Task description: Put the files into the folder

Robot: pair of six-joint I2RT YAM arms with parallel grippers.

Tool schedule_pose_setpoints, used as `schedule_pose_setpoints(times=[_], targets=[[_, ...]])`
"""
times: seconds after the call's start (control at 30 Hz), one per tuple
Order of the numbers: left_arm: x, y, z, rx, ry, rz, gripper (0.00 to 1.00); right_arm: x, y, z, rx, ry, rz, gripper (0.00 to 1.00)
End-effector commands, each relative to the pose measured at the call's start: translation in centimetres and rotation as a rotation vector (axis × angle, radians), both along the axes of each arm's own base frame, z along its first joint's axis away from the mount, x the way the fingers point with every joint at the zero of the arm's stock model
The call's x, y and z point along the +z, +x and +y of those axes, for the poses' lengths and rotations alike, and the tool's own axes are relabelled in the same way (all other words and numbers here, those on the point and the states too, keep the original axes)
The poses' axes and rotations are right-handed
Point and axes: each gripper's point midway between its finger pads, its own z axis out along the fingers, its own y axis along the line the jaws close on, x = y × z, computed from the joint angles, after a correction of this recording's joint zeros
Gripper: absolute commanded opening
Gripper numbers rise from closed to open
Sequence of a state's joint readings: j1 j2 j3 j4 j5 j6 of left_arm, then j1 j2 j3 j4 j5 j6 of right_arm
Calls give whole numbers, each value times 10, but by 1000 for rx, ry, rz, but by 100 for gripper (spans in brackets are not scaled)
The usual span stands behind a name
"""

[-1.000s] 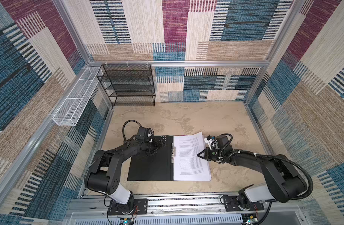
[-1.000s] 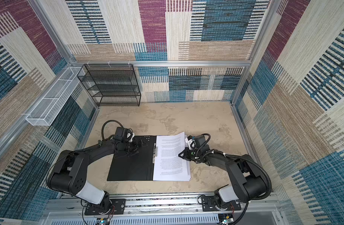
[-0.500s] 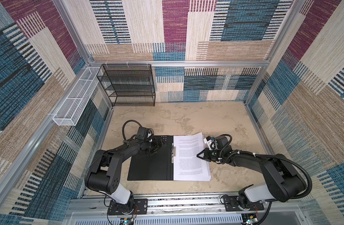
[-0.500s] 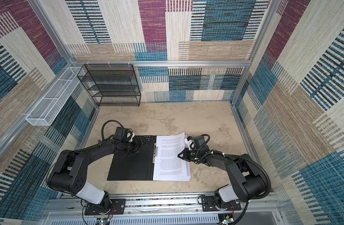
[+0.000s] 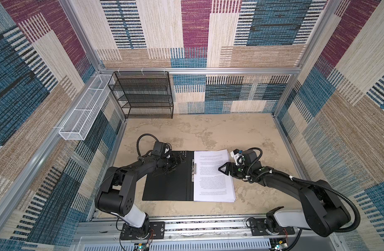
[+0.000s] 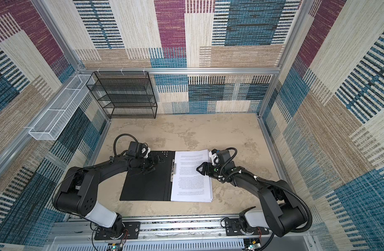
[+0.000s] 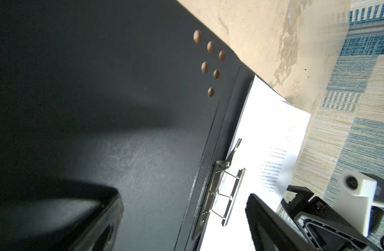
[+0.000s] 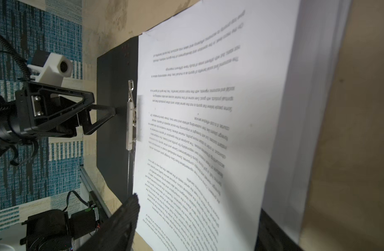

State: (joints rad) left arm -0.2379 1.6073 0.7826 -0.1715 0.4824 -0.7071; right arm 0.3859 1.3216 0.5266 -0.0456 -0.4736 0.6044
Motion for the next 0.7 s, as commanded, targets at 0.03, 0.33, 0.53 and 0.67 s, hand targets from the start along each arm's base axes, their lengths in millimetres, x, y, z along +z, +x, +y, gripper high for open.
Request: schedule_pose_setpoints(times=[0.03,0.33,0.53,0.67], targets=[[-25,-27,20,29,115,133,92,-5,7,-26,-125,-118,-1,88],[28,-28,-16,-108,29,-52,93,7,18,-43,-161,-89,-54,100],[36,-42,-45,-216,-15,-103,95,5,22,-42,-137,-54,-61,100],[38,-36,-65,-247,-58,-120,99,7,24,-39,-128,-28,-67,100]])
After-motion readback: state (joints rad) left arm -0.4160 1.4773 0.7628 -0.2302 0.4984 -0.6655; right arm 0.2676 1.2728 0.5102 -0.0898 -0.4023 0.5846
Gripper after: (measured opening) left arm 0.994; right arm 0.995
